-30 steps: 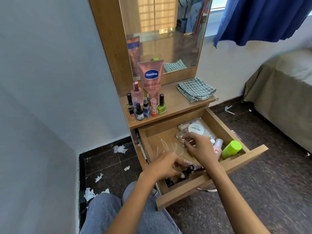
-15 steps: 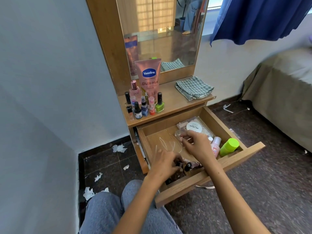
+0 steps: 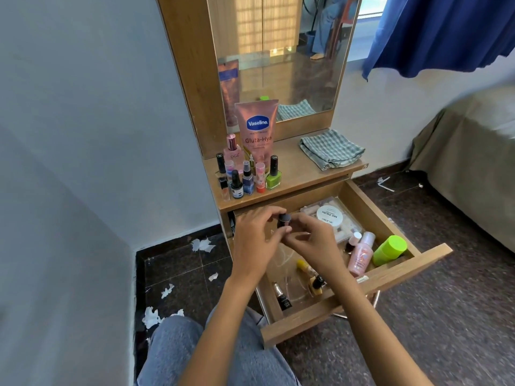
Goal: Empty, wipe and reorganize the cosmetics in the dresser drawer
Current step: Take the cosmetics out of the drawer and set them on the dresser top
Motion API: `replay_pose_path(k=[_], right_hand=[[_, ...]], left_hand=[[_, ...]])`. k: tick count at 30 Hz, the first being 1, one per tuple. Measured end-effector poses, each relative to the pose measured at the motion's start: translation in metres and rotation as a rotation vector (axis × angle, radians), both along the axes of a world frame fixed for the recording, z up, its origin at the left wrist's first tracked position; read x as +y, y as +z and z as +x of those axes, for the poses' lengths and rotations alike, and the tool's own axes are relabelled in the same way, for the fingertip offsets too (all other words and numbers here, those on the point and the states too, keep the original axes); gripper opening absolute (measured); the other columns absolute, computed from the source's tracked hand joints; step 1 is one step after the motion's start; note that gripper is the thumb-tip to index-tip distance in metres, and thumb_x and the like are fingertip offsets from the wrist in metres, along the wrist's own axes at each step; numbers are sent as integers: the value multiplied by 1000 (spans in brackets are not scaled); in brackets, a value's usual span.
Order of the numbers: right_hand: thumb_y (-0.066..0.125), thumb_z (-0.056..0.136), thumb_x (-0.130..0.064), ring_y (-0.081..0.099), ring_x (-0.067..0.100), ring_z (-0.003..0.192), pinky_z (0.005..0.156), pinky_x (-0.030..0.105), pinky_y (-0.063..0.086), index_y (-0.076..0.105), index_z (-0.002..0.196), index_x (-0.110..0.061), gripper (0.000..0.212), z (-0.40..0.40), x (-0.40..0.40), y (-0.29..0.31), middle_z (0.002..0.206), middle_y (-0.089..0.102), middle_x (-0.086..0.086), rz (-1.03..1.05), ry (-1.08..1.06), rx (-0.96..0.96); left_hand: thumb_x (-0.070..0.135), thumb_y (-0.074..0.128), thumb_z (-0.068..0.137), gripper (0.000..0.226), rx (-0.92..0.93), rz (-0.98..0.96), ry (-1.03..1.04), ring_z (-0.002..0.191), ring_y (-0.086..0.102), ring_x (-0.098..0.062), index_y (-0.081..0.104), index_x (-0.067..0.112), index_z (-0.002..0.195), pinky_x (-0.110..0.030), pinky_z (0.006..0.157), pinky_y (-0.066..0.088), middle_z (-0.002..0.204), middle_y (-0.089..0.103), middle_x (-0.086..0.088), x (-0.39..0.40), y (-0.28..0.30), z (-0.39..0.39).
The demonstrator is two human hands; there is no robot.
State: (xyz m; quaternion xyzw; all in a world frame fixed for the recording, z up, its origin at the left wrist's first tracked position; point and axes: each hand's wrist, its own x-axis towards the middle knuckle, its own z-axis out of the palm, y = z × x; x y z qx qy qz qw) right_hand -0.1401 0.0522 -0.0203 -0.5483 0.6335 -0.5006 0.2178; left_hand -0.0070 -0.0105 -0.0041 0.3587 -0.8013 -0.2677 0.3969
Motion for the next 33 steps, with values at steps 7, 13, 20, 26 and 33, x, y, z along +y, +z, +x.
replay_pose_path(k=[7,13,20,26,33], right_hand=[[82,74,-21,65,2,77,72,15,52,69,93,-17,23,-12,-44,23,83,70,-5,-129,-338,-14],[81,74,-12,59,0,73,66,2,43,70,95,-8,23,-19,-80,32,84,66,-4,-79,-386,-6],[78,75,-4,65,7,85,76,8,50,69,105,-7,31,-19,-94,25,92,69,-1,-49,-330,-54],[75,78,-1,68,10,90,84,25,57,67,108,-5,32,-17,-104,18,98,71,6,-18,-283,-94],[77,78,-8,65,7,85,73,12,53,68,103,-9,26,-29,-56,18,94,68,-1,-124,-329,88]], left_hand=[[23,56,95,54,-334,-137,52,143,20,-12,35,18,144,-39,118,16,152,30,0,-13,-10,-7],[29,51,95,76,-717,-237,24,145,-13,-17,3,11,152,-36,110,-19,159,-7,-6,-21,-20,-20],[28,56,92,75,-688,-221,63,146,-6,-15,12,11,151,-36,110,-17,159,1,-5,-21,-19,-24],[28,53,93,75,-713,-215,84,142,-16,-14,8,12,151,-36,110,-18,159,-7,-3,-19,-20,-25],[27,54,93,74,-691,-213,77,146,-6,-14,12,11,151,-36,112,-14,159,0,-3,-19,-20,-22]])
